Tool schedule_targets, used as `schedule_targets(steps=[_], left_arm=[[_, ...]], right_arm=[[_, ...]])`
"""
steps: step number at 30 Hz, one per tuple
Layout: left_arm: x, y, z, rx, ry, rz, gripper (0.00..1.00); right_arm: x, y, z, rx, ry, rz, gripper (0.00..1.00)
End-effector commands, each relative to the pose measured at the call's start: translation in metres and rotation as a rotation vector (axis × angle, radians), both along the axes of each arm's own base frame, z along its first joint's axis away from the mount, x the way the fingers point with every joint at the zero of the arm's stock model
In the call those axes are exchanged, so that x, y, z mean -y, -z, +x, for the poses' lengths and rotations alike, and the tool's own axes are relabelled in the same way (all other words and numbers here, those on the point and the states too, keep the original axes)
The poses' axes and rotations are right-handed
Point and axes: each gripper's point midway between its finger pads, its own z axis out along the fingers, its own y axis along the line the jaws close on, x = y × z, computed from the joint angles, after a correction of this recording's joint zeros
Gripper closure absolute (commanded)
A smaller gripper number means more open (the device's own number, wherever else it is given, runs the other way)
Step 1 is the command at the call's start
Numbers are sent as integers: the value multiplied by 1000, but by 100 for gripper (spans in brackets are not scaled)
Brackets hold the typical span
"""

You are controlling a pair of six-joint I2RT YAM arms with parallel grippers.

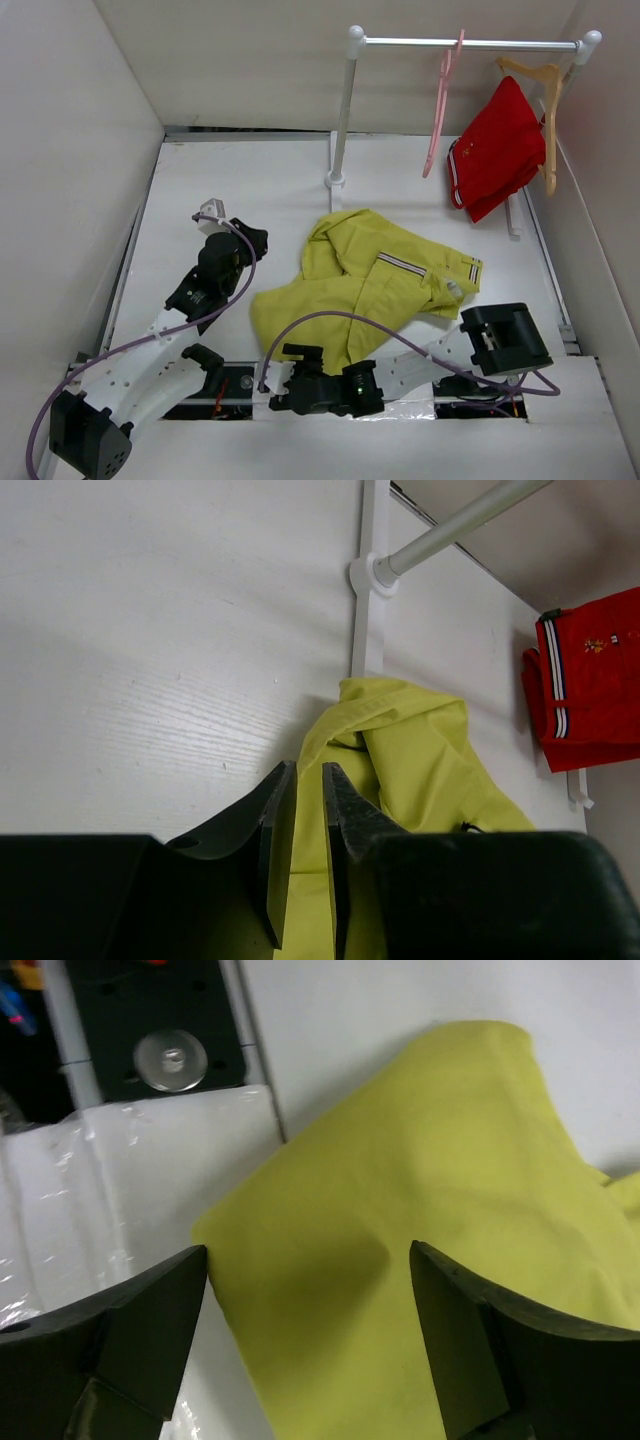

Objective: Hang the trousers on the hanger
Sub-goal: Flatten out the trousers at the center of the board.

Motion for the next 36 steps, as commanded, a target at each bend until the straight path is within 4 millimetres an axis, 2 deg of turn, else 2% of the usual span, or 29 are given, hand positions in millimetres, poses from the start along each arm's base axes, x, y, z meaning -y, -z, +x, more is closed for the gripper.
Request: schedule_targets(steps=[1, 3, 4, 5, 6, 8, 9, 11, 12, 14, 15, 16, 17, 18, 19, 20, 22, 23, 25, 26, 27, 29, 30, 31, 33, 34, 36], left_arm=[[1, -6, 0, 38, 5, -34, 85], [2, -6, 0, 31, 11, -29, 83], [3, -7, -1, 30, 14, -40, 83], [4, -6, -1, 31, 18, -48, 82], [6, -6, -1, 42, 24, -57, 80], [7, -6, 0, 45, 30, -61, 76], [7, -9, 0, 44, 30, -53, 76], [6, -7, 1, 31, 28, -32, 75], [6, -6, 1, 32, 27, -30, 73], [5, -6, 2, 41, 23, -32, 70], [6, -10, 2, 51, 26, -33, 68], [3, -12, 5, 51, 16, -28, 67], [3, -13, 5, 48, 16, -21, 67], [2, -15, 5, 47, 14, -14, 67], [1, -18, 5, 53, 12, -15, 66], [1, -20, 4, 64, 10, -20, 65], [0, -23, 4, 74, 10, -26, 62], [0, -25, 4, 78, 7, -27, 61], [-2, -28, 3, 71, 1, -16, 60], [-4, -28, 2, 71, -1, -13, 60], [-4, -25, 1, 68, 0, -9, 58], [-3, -25, -1, 74, 13, -3, 55], [-1, -23, -2, 69, 26, 7, 55], [11, -22, -4, 60, 66, 21, 56], [27, -21, -5, 58, 115, 40, 56], [45, -7, -8, 21, 181, 54, 57], [61, 4, -8, -2, 226, 74, 57]], right_arm=[[-1, -26, 29, 112, 216, 76, 21], [6, -11, 38, 168, 276, 18, 35], [6, -8, 40, 159, 322, 37, 56], [6, -11, 48, 177, 366, 49, 64], [4, -10, 48, 175, 371, 55, 70], [-2, -18, 49, 156, 360, 84, 90], [-5, -35, 58, 133, 377, 138, 98], [-9, -59, 62, 98, 344, 205, 100], [-6, -95, 74, 85, 348, 298, 100], [-4, -139, 84, 72, 299, 382, 100], [4, -166, 106, 69, 323, 441, 100], [20, -212, 118, 63, 318, 543, 100], [22, -232, 124, 34, 257, 596, 100], [32, -248, 140, 26, 257, 630, 100], [57, -269, 187, 22, 344, 690, 100], [61, -272, 196, -16, 283, 681, 100], [79, -265, 243, -63, 361, 666, 100], [93, -250, 286, -96, 431, 650, 100], [106, -223, 321, -153, 503, 603, 100], [118, -217, 342, -166, 532, 597, 100], [119, -190, 357, -202, 563, 547, 100], [123, -173, 374, -231, 589, 515, 100], [129, -154, 388, -254, 636, 470, 100], [131, -149, 394, -260, 649, 455, 100], [130, -145, 400, -261, 666, 442, 100], [133, -145, 401, -251, 681, 443, 100], [135, -152, 402, -226, 682, 472, 100]])
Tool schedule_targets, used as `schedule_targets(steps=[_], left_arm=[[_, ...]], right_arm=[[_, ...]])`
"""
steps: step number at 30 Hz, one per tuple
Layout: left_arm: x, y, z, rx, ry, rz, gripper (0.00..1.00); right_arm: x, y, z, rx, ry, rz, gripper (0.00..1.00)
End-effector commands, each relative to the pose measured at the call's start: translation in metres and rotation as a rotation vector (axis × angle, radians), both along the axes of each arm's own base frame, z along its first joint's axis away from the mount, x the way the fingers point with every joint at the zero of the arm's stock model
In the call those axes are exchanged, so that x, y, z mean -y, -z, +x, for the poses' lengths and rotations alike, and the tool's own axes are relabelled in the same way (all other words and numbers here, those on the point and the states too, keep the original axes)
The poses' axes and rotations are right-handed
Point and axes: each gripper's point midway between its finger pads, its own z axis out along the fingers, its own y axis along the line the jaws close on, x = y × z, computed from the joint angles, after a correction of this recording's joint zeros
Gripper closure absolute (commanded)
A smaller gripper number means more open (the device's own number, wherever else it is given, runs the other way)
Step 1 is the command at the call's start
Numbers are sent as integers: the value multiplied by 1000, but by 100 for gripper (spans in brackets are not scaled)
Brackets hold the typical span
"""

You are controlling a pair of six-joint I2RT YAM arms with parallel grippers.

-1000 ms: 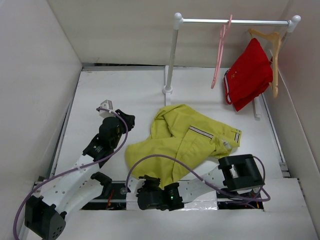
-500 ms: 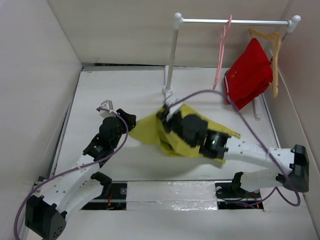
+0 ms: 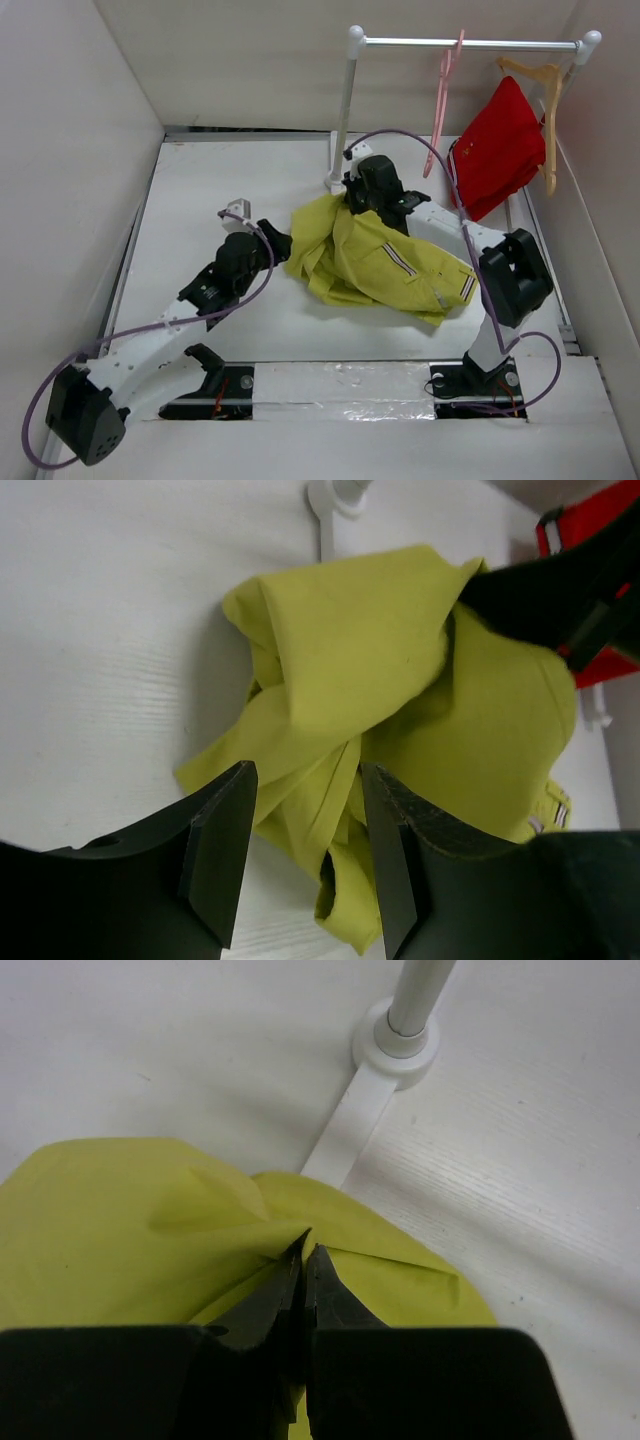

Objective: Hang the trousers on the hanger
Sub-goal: Flatten out the trousers at the center of the board.

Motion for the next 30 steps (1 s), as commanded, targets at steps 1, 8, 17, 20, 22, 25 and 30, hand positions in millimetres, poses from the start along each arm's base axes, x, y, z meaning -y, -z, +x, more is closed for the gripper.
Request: schedule_targets(steps=[1, 8, 17, 20, 22, 25, 30], left_arm=[[27, 8, 8, -8, 53, 62, 56], [36, 39, 6, -27, 12, 145, 40], [47, 50, 31, -43, 20, 233, 43], [48, 59, 40, -58, -4, 272, 61], [46, 56, 46, -42, -42, 280, 80], [29, 38, 56, -23, -124, 288, 100], [-8, -41, 43, 79, -250, 218, 100]], right_arm=[[-9, -72, -2, 138, -21, 122, 100], [3, -83, -15, 166, -17, 121, 100], [0, -99, -35, 187, -84, 194, 100], [5, -101, -41, 192, -91, 207, 100], [8, -99, -44, 188, -86, 202, 100], [12, -96, -51, 183, -91, 202, 100], [21, -109, -75, 222, -92, 222, 100]])
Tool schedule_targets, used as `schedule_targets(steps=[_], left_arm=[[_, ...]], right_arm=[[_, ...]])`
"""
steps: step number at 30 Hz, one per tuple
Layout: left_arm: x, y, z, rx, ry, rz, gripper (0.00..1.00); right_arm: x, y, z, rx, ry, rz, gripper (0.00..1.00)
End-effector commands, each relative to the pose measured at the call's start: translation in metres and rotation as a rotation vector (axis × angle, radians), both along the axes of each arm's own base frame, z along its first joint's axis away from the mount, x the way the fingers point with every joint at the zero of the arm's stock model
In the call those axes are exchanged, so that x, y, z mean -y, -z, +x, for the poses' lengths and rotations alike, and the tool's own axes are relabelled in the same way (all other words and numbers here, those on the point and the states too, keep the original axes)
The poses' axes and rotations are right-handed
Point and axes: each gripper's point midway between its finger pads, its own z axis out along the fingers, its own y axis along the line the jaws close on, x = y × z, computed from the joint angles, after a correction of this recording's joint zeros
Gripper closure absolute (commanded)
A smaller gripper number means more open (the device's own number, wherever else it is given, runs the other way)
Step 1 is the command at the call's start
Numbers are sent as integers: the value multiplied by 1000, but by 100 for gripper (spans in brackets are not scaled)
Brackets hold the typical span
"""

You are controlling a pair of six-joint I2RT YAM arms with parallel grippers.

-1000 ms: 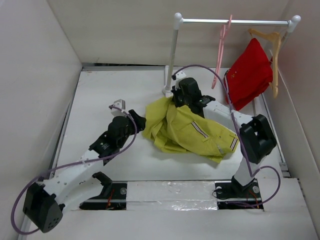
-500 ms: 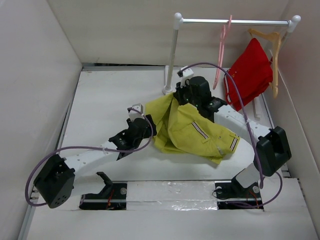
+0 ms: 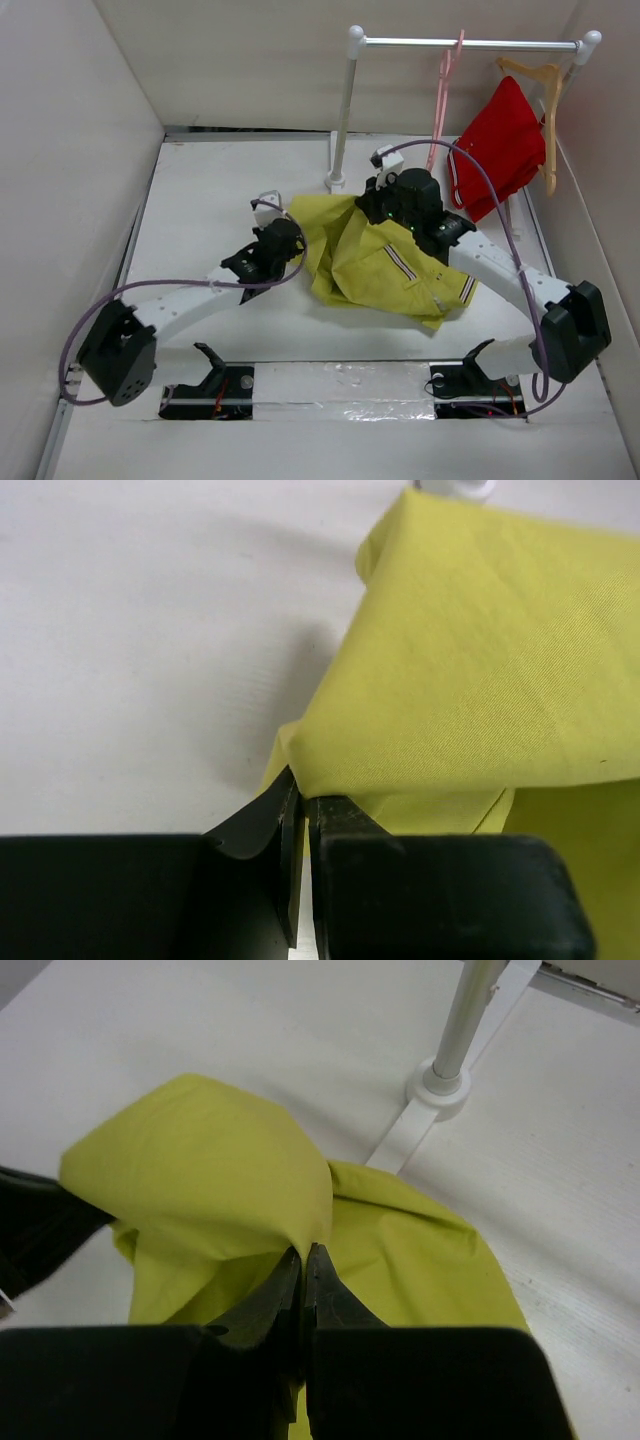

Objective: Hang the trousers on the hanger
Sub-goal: Flatten out the trousers at the center of the board.

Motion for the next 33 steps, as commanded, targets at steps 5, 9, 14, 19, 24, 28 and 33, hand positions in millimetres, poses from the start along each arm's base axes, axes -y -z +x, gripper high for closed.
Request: schedule_targets(steps=[5, 9, 14, 19, 24, 28, 33], left_arm=[[-66, -169, -29, 296, -155, -152, 100], [-95, -204, -47, 333, -217, -159, 100], [-107, -218, -20, 361, -273, -105, 100], [-92, -218, 0, 320, -166, -133, 100], [-101, -180, -22, 278, -160, -156, 100], [-104, -171, -39, 281, -135, -192, 100], [-107, -163, -47, 253, -130, -177, 100]], right_arm=[[8, -48, -33, 133, -15, 85, 100], [13, -73, -32, 186, 14, 100, 100], [-35, -77, -2, 167, -54, 59, 100], [-54, -63, -24, 146, -121, 41, 34], [-9, -10, -79, 104, -132, 87, 2], [15, 36, -97, 47, -101, 146, 59], [5, 74, -91, -65, -115, 78, 100]])
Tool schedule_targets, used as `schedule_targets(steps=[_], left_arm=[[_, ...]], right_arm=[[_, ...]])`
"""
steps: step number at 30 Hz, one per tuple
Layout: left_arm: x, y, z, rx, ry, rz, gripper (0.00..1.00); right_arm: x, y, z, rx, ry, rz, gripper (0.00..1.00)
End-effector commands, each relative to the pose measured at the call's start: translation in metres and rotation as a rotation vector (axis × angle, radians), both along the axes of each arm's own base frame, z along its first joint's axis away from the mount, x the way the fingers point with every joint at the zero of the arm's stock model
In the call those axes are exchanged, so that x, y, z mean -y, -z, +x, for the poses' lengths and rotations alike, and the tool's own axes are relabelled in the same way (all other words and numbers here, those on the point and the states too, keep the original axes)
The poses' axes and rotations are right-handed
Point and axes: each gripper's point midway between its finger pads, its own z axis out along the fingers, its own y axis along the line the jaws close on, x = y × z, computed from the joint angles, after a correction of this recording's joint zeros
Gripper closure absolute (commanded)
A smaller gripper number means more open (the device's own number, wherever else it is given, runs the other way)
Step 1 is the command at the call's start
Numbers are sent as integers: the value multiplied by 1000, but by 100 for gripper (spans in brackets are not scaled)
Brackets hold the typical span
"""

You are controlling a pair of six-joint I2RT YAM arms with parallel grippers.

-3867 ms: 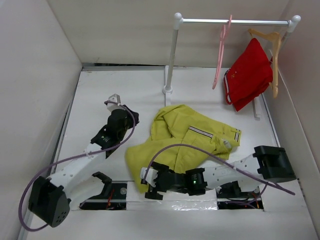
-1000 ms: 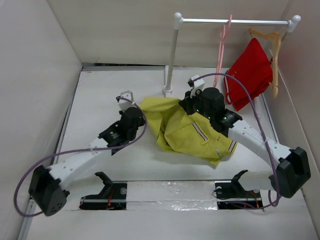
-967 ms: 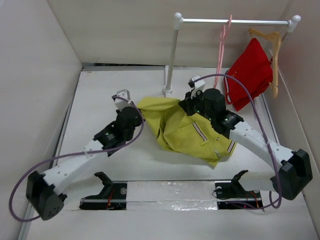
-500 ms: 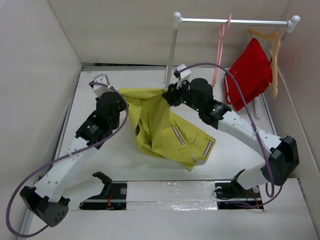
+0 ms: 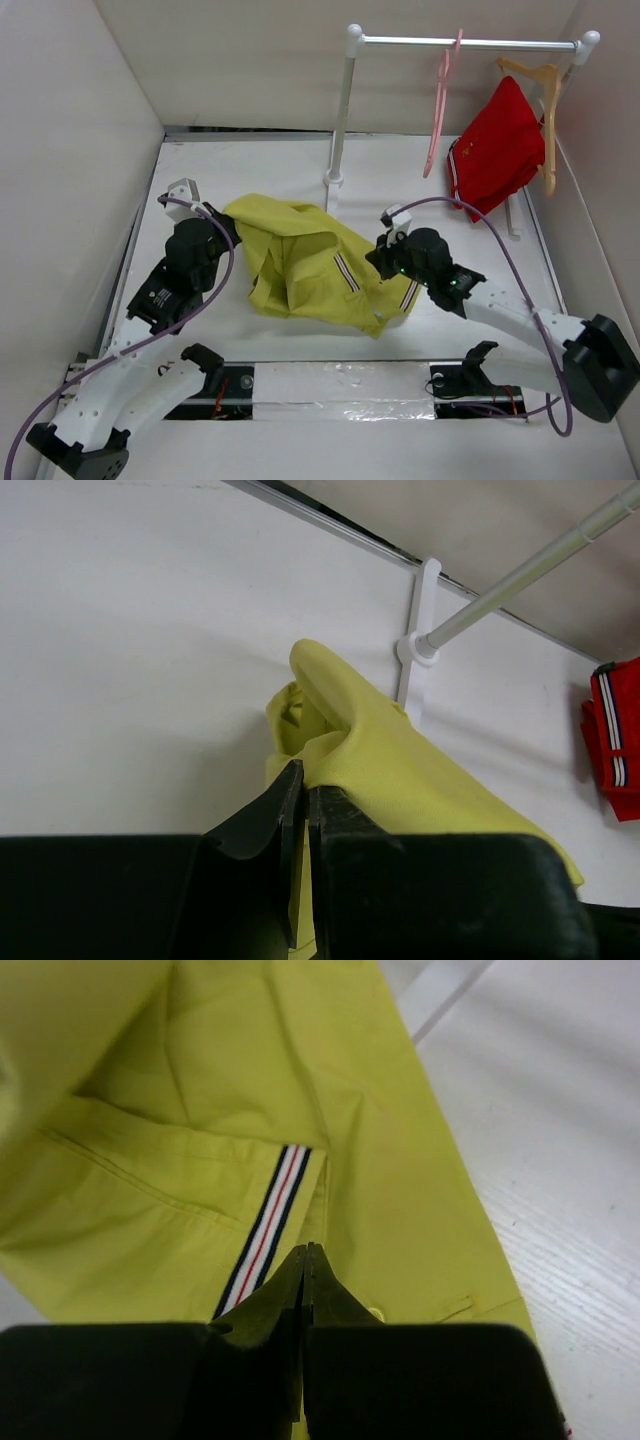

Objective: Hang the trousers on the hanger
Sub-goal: Flatten out the trousers at the center of the board.

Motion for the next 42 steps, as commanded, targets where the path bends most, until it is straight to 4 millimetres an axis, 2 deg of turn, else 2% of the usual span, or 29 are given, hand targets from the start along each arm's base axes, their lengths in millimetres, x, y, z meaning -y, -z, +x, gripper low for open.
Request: schedule_targets(steps=[1, 4, 5, 6, 8, 11, 14, 17, 20, 22, 23, 25, 26, 27, 28, 29, 30, 31, 32, 33, 34, 35, 36, 37, 38, 39, 40, 41, 42], left_arm=[[-2, -5, 0, 28, -10, -19, 100], [-3, -4, -2, 27, -6, -14, 100], [-3, -2, -2, 27, -4, -13, 100], [-2, -3, -2, 37, 1, -20, 100], [1, 2, -2, 35, 19, -23, 100], [5, 1, -1, 28, 38, -18, 100], [7, -2, -1, 44, 52, -23, 100], [8, -6, -1, 52, 56, -23, 100], [11, -5, 0, 48, 69, -26, 100], [9, -9, 1, 62, 64, -30, 100], [10, -11, 2, 65, 65, -29, 100], [7, -19, 5, 70, 55, -24, 100], [8, -22, 5, 74, 58, -21, 100], [7, -24, 5, 78, 58, -16, 100], [6, -29, 6, 90, 52, -14, 100], [1, -36, 7, 106, 26, -3, 100], [-2, -41, 8, 114, 13, 2, 100], [-4, -44, 9, 113, 3, 14, 100], [-9, -59, 8, 139, -18, 15, 100], [-12, -65, 8, 150, -29, 31, 100], [-16, -71, 8, 159, -44, 38, 100], [-25, -84, 6, 187, -88, 40, 100], [-30, -90, 5, 203, -109, 54, 100], [-37, -106, 4, 241, -146, 43, 100], [-39, -114, 4, 257, -160, 36, 100], [-40, -123, 4, 271, -164, 29, 100], [-41, -139, 2, 297, -166, 12, 100], [-41, -147, 1, 311, -168, 2, 100], [-43, -156, -1, 327, -176, -10, 100]], right_arm=[[-14, -10, 14, 15, -8, 47, 100], [-32, -1, 20, -17, -58, 57, 62], [-40, 5, 26, -41, -76, 43, 46], [-42, 11, 27, -62, -78, 29, 40], [-50, 20, 28, -86, -87, 21, 35], [-57, 34, 30, -119, -86, 50, 34], [-73, 56, 22, -176, -151, 40, 34], [-77, 64, 19, -198, -148, 36, 34], [-79, 65, 18, -195, -159, 53, 34], [-83, 54, 15, -175, -188, 85, 38], [-84, 46, 10, -158, -203, 101, 53], [-83, 31, 10, -121, -198, 124, 74], [-82, 26, 4, -108, -205, 131, 88], [-80, 4, 0, -61, -203, 158, 94], [-75, -6, -1, -42, -192, 166, 97], [-73, -16, -7, -22, -192, 170, 100], [-65, -41, -14, 22, -173, 183, 100], [-59, -56, -19, 50, -162, 187, 100], [-53, -72, -23, 94, -154, 185, 100], [-43, -88, -23, 135, -104, 181, 100], [-30, -125, -37, 188, -97, 208, 100], [-15, -146, -37, 242, -53, 212, 100], [0, -154, -38, 251, 4, 185, 100], [19, -202, -46, 331, 35, 252, 100], [31, -220, -47, 374, 61, 247, 100], [42, -229, -50, 379, 82, 228, 100], [52, -245, -51, 406, 102, 237, 100], [66, -279, -58, 461, 119, 275, 100], [71, -292, -63, 479, 114, 285, 100]])
